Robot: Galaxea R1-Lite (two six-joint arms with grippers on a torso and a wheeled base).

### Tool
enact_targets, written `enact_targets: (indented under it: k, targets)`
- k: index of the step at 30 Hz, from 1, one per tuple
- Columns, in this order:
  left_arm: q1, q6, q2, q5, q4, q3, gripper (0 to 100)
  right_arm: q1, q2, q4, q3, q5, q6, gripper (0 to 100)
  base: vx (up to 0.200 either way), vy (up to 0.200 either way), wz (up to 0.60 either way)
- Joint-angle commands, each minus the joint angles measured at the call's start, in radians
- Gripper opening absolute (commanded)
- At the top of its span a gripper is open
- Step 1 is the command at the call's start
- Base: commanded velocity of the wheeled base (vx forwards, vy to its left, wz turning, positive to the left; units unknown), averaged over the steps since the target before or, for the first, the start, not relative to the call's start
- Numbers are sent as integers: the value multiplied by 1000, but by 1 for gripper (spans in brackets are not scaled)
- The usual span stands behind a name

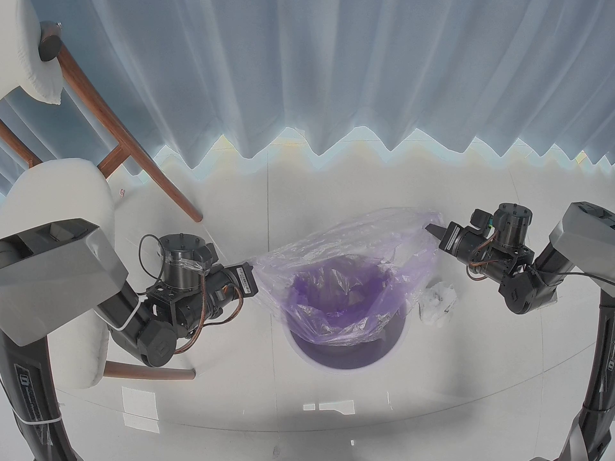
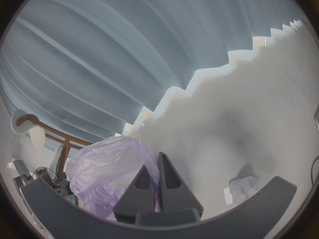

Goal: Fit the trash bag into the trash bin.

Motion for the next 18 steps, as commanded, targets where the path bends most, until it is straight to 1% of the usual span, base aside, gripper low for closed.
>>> enact_targets:
  k: [1,7,12,18]
  targets:
    - [14,-10,-2,0,23,-4,0,-2,21,48,-58,-24,-1,0,0,0,0]
    - [13,-47,4,-3,101,-6,0,-21,58,96,-81,-33,-7,0,0,0,0]
    - [14,-64,30,-26,103,-6,0,-39,78,117,-111,-33,-8,0,0,0,0]
    - [16,-64,81,-29,100,-13,0,-37,82,202,-165,-30,-11,0,0,0,0]
